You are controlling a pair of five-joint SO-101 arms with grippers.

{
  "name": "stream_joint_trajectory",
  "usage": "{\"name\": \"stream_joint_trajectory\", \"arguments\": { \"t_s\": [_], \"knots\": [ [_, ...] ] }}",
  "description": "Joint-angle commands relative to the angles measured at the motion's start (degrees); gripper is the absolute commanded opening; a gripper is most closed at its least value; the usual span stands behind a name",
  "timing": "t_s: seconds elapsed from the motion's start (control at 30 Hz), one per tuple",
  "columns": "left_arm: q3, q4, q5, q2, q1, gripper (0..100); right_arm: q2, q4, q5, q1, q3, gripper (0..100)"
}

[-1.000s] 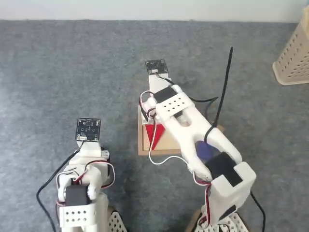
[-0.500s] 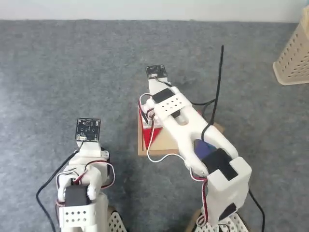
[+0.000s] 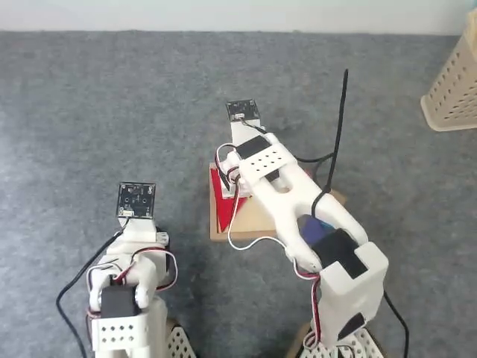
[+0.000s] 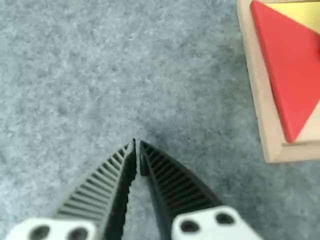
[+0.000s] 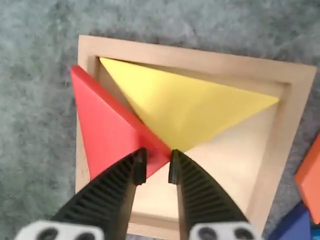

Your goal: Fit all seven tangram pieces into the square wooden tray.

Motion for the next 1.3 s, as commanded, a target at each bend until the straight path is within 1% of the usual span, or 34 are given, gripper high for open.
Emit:
{"name": "stream_joint_trajectory", "arguments": {
  "t_s": [0.0,0.13,0.2,0.3,0.4,0.53,0.67,0.9,1.1,1.23,1.27],
  "knots": [
    [-0.7,0.3,0.5,-1.0,-0.1,1,-3.2,0.0,-0.1,-0.1,-2.3,6.3],
    [-0.7,0.3,0.5,-1.0,-0.1,1,-7.9,-0.4,-0.1,0.5,-0.2,6.3],
    [-0.7,0.3,0.5,-1.0,-0.1,1,-10.5,-2.9,0.4,0.8,2.5,6.3],
    [-0.7,0.3,0.5,-1.0,-0.1,1,-15.2,-9.4,3.6,1.3,8.9,5.9],
    [-0.7,0.3,0.5,-1.0,-0.1,1,-18.1,-16.8,4.4,1.5,14.6,5.9],
    [-0.7,0.3,0.5,-1.0,-0.1,1,-16.4,-24.4,4.4,1.4,16.4,5.9],
    [-0.7,0.3,0.5,-1.0,-0.1,1,-12.1,-27.9,4.4,1.3,16.4,5.8],
    [-0.7,0.3,0.5,-1.0,-0.1,1,-9.5,-28.2,4.5,1.4,16.4,5.8],
    [-0.7,0.3,0.5,-1.0,-0.1,1,-9.8,-21.2,4.5,1.6,16.4,5.8],
    [-0.7,0.3,0.5,-1.0,-0.1,1,-9.9,-20.4,4.5,3.5,16.4,5.5],
    [-0.7,0.3,0.5,-1.0,-0.1,1,-9.9,-20.6,4.5,4.3,16.4,4.2]
  ]
}}
